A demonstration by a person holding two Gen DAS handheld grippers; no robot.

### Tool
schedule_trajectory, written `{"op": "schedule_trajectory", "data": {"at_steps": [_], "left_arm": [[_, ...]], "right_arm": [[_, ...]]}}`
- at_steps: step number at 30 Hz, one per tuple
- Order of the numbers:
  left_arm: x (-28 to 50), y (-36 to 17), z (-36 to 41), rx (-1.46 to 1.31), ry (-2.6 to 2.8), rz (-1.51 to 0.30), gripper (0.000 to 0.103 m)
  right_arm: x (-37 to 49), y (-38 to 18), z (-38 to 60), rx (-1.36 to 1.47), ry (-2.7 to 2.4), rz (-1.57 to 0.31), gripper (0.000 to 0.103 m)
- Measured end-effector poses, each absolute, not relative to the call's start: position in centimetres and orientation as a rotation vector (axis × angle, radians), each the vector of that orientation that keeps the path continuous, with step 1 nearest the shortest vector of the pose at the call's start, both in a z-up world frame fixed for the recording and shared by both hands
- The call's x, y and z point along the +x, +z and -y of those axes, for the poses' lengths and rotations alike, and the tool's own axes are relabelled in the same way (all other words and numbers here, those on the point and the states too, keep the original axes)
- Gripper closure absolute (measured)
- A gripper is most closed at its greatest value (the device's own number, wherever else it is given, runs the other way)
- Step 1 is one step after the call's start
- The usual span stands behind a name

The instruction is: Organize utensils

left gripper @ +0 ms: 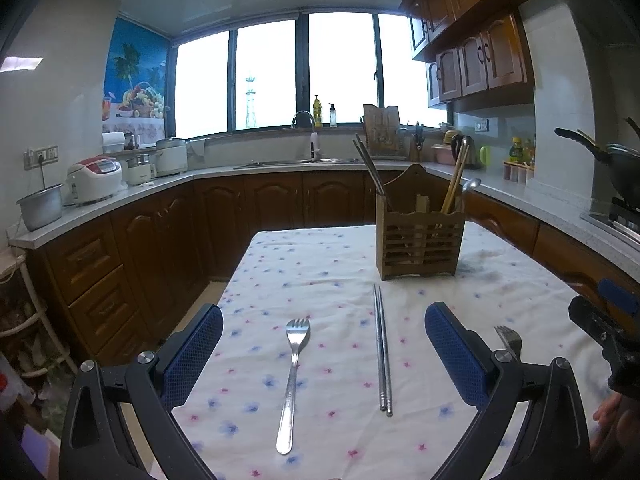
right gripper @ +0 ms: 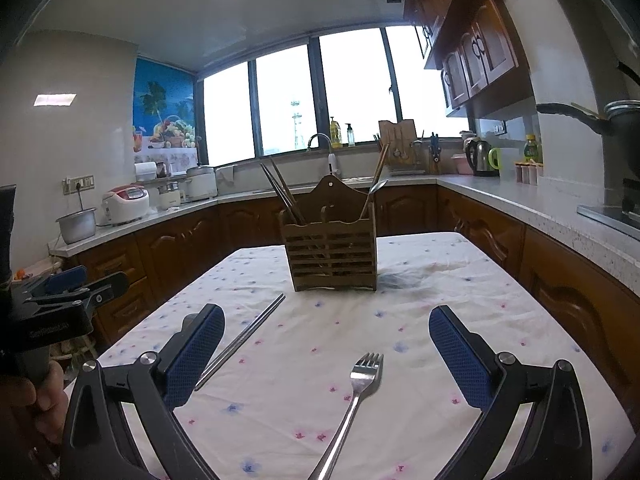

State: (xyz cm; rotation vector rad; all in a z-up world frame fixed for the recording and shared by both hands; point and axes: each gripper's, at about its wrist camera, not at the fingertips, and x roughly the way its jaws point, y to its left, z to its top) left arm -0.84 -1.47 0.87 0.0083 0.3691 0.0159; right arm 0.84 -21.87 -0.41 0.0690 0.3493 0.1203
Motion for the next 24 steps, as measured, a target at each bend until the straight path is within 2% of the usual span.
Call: {"op": "schedule_trajectory", "data": {"at_steps": [24], "left_arm": [[-0.79, 0.81, 1.80, 0.012, 0.015, -0.368, 0.001]], "right_arm": [[1.06, 0.15, 21.54, 0.062, 0.128, -0.338, 0.000]]}}
